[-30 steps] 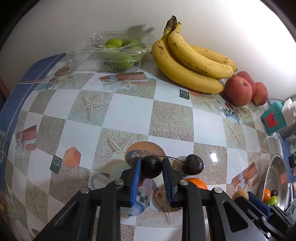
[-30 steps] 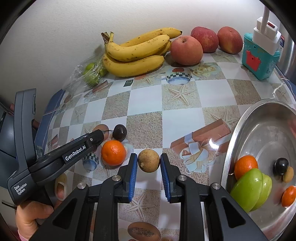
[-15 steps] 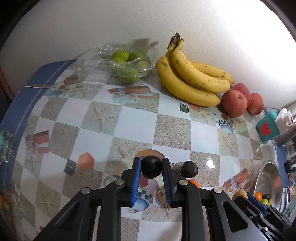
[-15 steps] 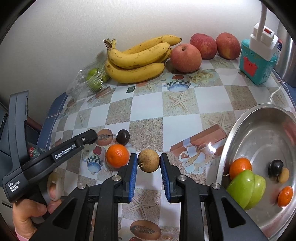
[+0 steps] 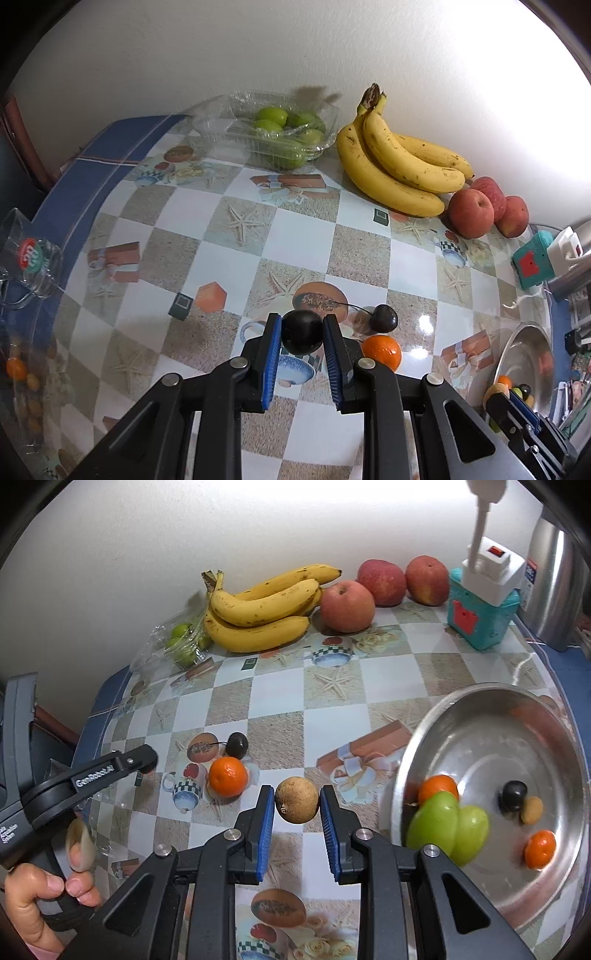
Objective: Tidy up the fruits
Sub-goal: 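Grasp a dark round fruit with the left tool while the right tool holds the tan fruit, then carry the tan fruit and dark fruit over the steel plate, then open the right tool to drop the tan fruit while the left tool releases the dark fruit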
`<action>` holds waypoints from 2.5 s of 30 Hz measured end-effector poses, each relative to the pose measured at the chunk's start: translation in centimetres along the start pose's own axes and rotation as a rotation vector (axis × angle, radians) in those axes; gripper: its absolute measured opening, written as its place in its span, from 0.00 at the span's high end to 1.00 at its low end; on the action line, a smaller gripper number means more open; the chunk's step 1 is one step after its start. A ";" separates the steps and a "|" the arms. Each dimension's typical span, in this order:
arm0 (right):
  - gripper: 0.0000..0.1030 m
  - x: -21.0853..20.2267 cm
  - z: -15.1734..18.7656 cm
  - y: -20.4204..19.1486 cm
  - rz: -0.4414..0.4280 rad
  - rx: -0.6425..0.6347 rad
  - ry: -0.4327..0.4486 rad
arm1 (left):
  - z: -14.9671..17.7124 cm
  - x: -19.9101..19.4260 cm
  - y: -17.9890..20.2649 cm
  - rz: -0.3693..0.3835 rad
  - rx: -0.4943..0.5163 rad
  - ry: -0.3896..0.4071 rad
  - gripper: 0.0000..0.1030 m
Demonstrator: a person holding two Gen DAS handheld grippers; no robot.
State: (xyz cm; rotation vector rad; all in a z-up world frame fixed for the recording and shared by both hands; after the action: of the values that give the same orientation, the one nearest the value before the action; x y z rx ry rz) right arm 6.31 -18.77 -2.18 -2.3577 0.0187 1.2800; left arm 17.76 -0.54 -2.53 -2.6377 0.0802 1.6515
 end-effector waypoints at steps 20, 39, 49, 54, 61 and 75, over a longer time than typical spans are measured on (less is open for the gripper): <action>0.75 -4.1 -0.1 9.1 0.022 0.218 0.046 | 4.5 -4.6 11.5 0.096 0.247 0.028 0.76; 0.75 -6.2 -0.3 11.7 -0.031 0.302 0.106 | 7.0 -5.5 16.5 0.109 0.370 0.031 0.76; 0.75 -8.4 1.0 17.7 0.111 0.446 0.134 | 10.1 -6.7 21.1 0.205 0.491 -0.006 0.76; 0.74 -9.4 1.7 19.6 0.137 0.497 0.161 | 12.2 -7.1 23.7 0.255 0.554 -0.038 0.76; 0.74 -9.0 2.3 21.2 0.154 0.542 0.155 | 14.2 -6.1 25.3 0.267 0.596 -0.103 0.76; 0.74 -7.4 2.8 21.9 0.195 0.560 0.095 | 16.1 -4.3 26.1 0.269 0.607 -0.191 0.75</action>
State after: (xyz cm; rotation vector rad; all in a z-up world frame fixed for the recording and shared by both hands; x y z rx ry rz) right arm -4.96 -38.77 -5.95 -1.9558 0.5728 1.0676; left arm -0.14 -25.62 -5.65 -2.0708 0.8177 1.6026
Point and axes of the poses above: each gripper's, at about its wrist camera, not at the fingertips, and x roughly the way its jaws point, y to its right, z to its underside, the point moved 3 cm from there along x, roughly the way its jaws point, and after that the axes turned 9 degrees about -z, right-handed, at the moved point
